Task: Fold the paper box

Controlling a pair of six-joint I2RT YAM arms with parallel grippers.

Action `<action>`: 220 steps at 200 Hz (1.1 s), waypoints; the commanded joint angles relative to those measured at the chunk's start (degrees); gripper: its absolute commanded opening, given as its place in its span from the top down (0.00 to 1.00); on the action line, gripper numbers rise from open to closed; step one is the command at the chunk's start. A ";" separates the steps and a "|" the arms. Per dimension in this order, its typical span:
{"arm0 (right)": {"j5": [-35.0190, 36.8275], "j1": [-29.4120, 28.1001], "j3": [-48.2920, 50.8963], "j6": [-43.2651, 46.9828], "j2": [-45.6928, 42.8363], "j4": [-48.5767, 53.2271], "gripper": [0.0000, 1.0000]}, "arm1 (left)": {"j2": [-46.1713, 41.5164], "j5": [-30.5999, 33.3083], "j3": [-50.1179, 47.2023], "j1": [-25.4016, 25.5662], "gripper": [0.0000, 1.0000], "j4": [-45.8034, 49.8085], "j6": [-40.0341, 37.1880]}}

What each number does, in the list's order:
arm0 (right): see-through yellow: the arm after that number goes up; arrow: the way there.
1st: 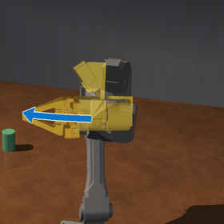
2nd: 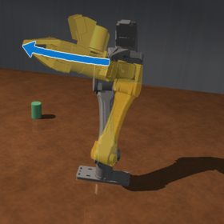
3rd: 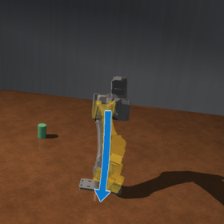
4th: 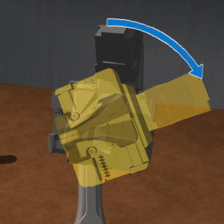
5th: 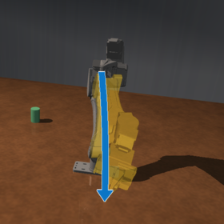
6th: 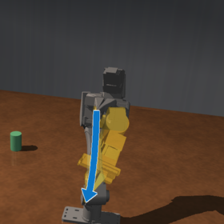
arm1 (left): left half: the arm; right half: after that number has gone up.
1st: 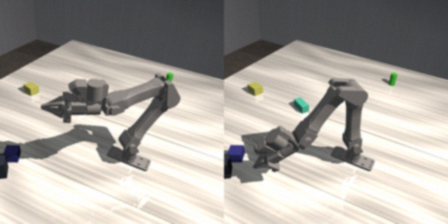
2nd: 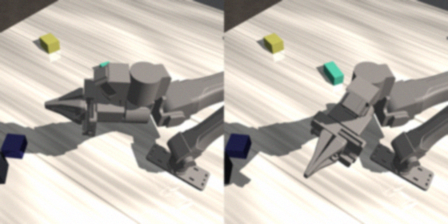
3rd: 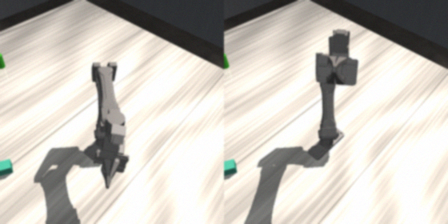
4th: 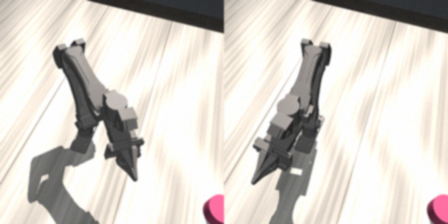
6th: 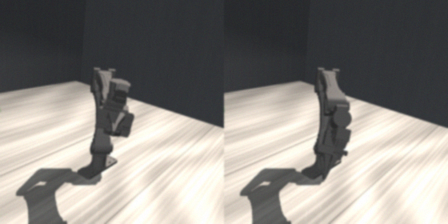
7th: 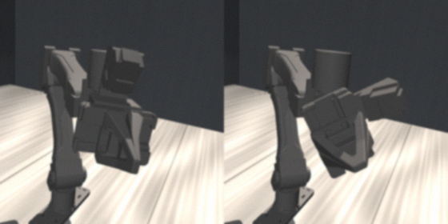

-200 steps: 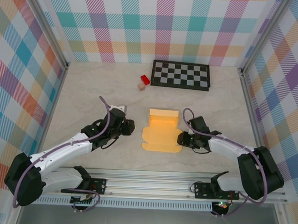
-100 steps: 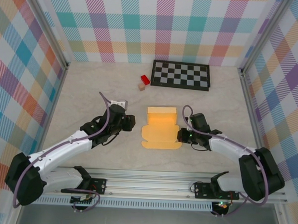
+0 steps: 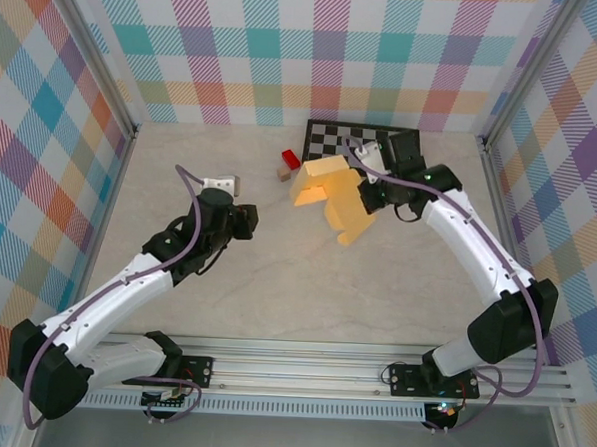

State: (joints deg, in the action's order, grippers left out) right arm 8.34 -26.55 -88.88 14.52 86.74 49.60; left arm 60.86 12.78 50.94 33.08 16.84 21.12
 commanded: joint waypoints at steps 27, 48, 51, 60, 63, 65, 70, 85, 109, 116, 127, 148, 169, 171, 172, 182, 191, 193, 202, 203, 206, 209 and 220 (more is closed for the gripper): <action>25.24 -7.19 -7.54 30.24 -2.02 14.52 1.00 | -5.80 1.73 -0.82 -2.14 0.67 2.51 -1.54; 33.70 -11.44 -2.17 41.92 -5.70 18.15 1.00 | -7.25 1.43 -0.88 -2.23 0.67 3.30 -1.45; 35.01 -11.88 -1.15 43.41 -6.40 18.56 1.00 | -7.42 1.29 -0.99 -2.19 0.67 3.38 -1.39; 38.32 -12.83 1.73 47.31 -8.33 20.31 1.00 | -8.12 0.66 -1.21 -2.23 0.67 3.54 -1.11; 39.14 -13.03 2.31 48.26 -8.91 21.10 1.00 | -8.27 0.56 -1.28 -2.23 0.67 3.55 -0.89; 39.61 -13.12 2.68 48.76 -9.23 21.71 1.00 | -8.36 0.34 -1.41 -2.23 0.67 3.53 -0.80; 40.42 -13.34 3.25 49.89 -10.23 22.81 1.00 | -8.83 0.06 -1.60 -2.23 0.67 3.54 -0.43; 42.35 -14.51 6.63 55.69 -14.27 23.64 1.00 | -10.02 -1.19 -2.20 -2.23 0.67 3.38 0.60; 44.43 -16.61 8.10 58.58 -17.29 26.86 1.00 | -11.80 -2.95 -2.55 -2.22 0.67 3.96 1.47; 44.21 -17.05 8.26 58.77 -17.29 28.64 1.00 | -12.19 -3.54 -2.49 -2.23 0.67 4.28 1.63; 44.13 -17.78 9.44 58.88 -16.56 29.03 1.00 | -12.73 -4.54 -2.55 -2.23 0.67 4.75 1.73; 45.58 -18.94 11.27 58.95 -11.55 28.40 1.00 | -13.63 -5.63 -2.84 -2.27 0.67 5.61 1.64; 48.72 -19.55 8.38 58.57 -3.39 26.15 1.00 | -14.92 -5.73 -4.03 -2.23 0.67 5.66 1.75; 49.06 -19.65 7.96 58.53 -2.69 25.87 1.00 | -15.05 -5.74 -4.08 -2.23 0.67 5.66 1.80; 49.23 -19.71 7.77 58.52 -2.22 25.57 1.00 | -15.11 -5.74 -4.13 -2.23 0.67 5.66 1.81; 50.56 -20.63 5.45 58.64 1.48 23.97 1.00 | -15.84 -5.92 -4.76 -2.23 0.68 5.54 1.99; 51.09 -21.68 3.26 58.28 4.64 23.73 1.00 | -16.52 -6.21 -5.42 -2.23 0.68 5.44 2.20; 51.26 -21.92 2.92 58.10 5.45 23.66 1.00 | -16.68 -6.30 -5.59 -2.23 0.68 5.38 2.26; 51.59 -22.92 1.46 58.14 8.46 23.12 1.00 | -17.36 -6.44 -6.40 -2.23 0.68 5.14 2.54; 51.60 -23.06 1.31 58.11 8.76 23.10 1.00 | -17.45 -6.45 -6.48 -2.23 0.68 5.14 2.53; 51.60 -23.29 1.03 58.08 9.79 22.90 1.00 | -17.56 -6.49 -6.76 -2.23 0.68 4.99 2.64; 51.67 -23.61 0.73 58.03 10.88 22.72 1.00 | -17.80 -6.53 -7.06 -2.23 0.68 4.96 2.69; 51.76 -24.25 -0.17 57.70 14.41 21.85 1.00 | -18.21 -6.59 -7.67 -2.23 0.68 4.96 2.78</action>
State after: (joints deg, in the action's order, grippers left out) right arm 56.88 -49.04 -85.60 71.88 96.95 72.44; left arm 44.31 7.33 44.99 31.66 21.15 22.96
